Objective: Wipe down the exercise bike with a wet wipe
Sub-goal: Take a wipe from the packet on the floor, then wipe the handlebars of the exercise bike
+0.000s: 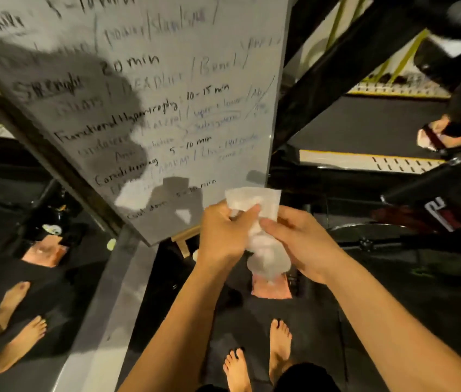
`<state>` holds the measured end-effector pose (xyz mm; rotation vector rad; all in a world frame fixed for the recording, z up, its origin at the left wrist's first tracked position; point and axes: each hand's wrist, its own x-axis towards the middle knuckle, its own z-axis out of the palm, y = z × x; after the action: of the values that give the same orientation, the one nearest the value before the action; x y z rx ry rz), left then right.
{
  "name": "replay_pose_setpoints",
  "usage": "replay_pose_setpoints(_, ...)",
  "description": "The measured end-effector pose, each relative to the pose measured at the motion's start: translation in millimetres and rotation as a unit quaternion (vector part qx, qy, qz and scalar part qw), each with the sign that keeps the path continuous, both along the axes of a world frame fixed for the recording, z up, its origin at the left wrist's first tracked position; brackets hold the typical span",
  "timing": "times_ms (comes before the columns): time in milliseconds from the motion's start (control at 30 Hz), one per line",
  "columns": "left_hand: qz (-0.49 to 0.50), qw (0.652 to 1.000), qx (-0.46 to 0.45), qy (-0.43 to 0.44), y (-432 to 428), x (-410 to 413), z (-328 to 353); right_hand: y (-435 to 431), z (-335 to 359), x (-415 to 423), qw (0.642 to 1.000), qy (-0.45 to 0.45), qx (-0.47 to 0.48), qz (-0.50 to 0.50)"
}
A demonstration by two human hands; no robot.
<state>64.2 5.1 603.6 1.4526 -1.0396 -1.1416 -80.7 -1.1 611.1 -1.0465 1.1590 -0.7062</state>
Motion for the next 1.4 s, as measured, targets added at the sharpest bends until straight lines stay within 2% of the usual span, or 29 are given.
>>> replay_pose_setpoints(67,0.006,0.999,-0.036,-0.031,4.5,-7.2,20.4,7.9,19.5,-5.4,0.996,0.003,-0.042,-0.081)
replay_pose_setpoints(200,-0.043,0.995,-0.075,-0.055,9.6,-25.3,56.2,23.6,56.3,-36.0,0.965,-0.129,-0.011,-0.227)
replay_pose_setpoints(400,-0.131,0.988,-0.075,-0.018,7.3,-82.8,93.5,57.2,94.7,-95.9,0.927,-0.234,-0.024,-0.291)
replay_pose_setpoints(500,-0.176,0.982,-0.070,0.002,11.9,-114.7,106.8,70.4,109.5,-122.9,0.926,-0.249,-0.034,-0.283)
replay_pose_setpoints(567,-0.192,0.978,-0.076,0.020,14.4,-133.9,114.6,75.4,113.9,-138.5,0.936,-0.200,-0.052,-0.284)
replay_pose_setpoints(633,-0.207,0.975,-0.081,0.031,17.7,-155.5,122.1,79.4,116.2,-154.0,0.940,-0.104,-0.078,-0.315)
replay_pose_setpoints(767,-0.170,0.983,-0.053,0.045,29.8,-214.4,129.3,88.2,119.9,-197.9,0.929,0.065,-0.146,-0.335)
replay_pose_setpoints(833,-0.153,0.987,-0.003,0.040,38.5,-242.3,125.7,97.0,115.7,-227.2,0.929,0.063,-0.135,-0.339)
replay_pose_setpoints(933,-0.130,0.990,0.058,-0.022,53.6,-267.8,110.0,116.6,102.4,-273.3,0.937,0.022,-0.078,-0.339)
replay_pose_setpoints(1033,-0.132,0.985,0.104,-0.030,71.8,-278.4,93.8,141.7,97.3,-307.8,0.964,-0.053,-0.094,-0.245)
replay_pose_setpoints(1100,-0.165,0.981,0.105,-0.005,80.5,-281.4,89.3,151.2,93.3,-326.6,0.977,0.019,-0.127,-0.169)
replay_pose_setpoints(1167,-0.215,0.972,0.084,-0.048,89.4,-283.9,92.8,151.5,80.8,-341.8,0.963,0.161,-0.165,-0.141)
replay_pose_setpoints(1233,-0.223,0.966,0.037,-0.127,95.9,-289.6,99.6,146.0,69.6,-353.1,0.928,0.271,-0.214,-0.142)
replay_pose_setpoints(1300,-0.187,0.964,0.001,-0.189,99.4,-298.0,106.0,137.9,63.8,-361.4,0.911,0.283,-0.259,-0.152)
replay_pose_setpoints(1400,-0.149,0.942,-0.072,-0.293,99.0,-307.7,110.8,125.7,63.3,-367.1,0.916,0.214,-0.287,-0.181)
